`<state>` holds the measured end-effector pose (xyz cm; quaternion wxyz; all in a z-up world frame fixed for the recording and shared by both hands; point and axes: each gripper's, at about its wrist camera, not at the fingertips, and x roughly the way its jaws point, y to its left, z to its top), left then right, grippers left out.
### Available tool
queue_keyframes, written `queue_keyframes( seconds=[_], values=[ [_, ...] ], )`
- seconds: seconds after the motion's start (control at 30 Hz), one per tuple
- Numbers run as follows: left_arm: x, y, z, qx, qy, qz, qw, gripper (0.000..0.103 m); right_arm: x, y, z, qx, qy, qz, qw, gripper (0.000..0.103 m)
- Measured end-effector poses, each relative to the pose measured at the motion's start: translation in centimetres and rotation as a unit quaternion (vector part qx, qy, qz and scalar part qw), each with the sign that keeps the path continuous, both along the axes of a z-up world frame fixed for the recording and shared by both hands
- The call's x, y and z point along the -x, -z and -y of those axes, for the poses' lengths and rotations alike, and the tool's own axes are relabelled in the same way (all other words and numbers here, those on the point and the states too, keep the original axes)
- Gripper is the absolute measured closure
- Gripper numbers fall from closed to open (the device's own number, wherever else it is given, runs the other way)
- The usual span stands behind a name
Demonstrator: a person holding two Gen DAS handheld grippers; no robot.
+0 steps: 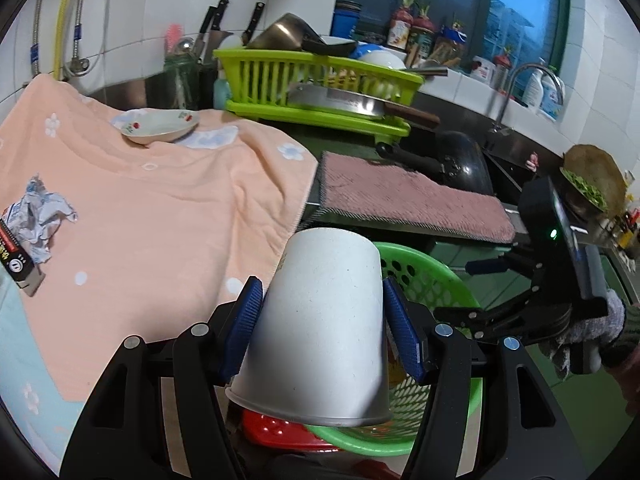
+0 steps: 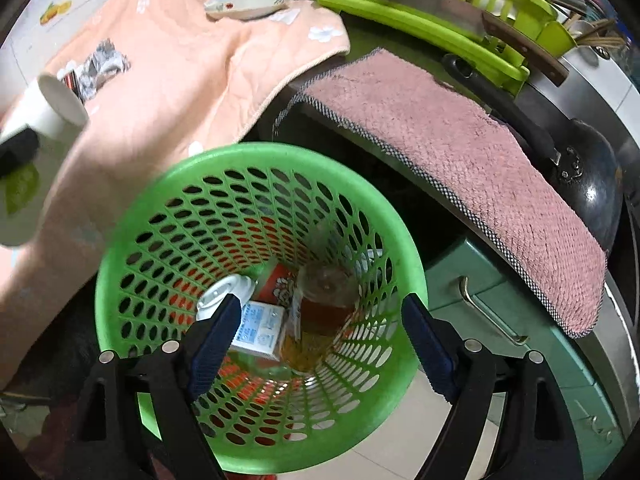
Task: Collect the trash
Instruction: 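Drop the bottle into the green basket while the left tool drops the paper cup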
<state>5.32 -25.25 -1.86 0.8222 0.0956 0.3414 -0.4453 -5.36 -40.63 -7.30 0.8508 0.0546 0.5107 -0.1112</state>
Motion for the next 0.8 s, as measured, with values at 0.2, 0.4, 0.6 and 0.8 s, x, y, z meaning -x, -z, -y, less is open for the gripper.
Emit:
queue_keyframes(
  seconds=[0.2, 0.4, 0.6, 0.8],
  values=[
    [0.5, 0.8, 1.2, -0.006, 0.009, -0.008, 0.9999, 0.042, 0.7, -1.3, 0.3, -0.013, 0.010, 0.030, 0.999, 0.021],
    [0.3, 1.7, 2.6, -0.012, 0.013, -0.020, 0.9996, 0.041, 1.3, -2.0, 0.3, -0.022, 0.011, 0.044, 0.999, 0.018],
    [0.3, 2.3, 3.2, -0.014, 0.015, -0.031, 0.9993, 0.039, 1.5, -2.2, 0.3, -0.027, 0.008, 0.048, 0.998, 0.018],
    [0.1, 2.4, 2.9, -0.012, 0.007, -0.037, 0.9992, 0.024, 1.3, -2.0, -0.2, -0.027, 0.005, 0.047, 0.999, 0.016]
  ],
)
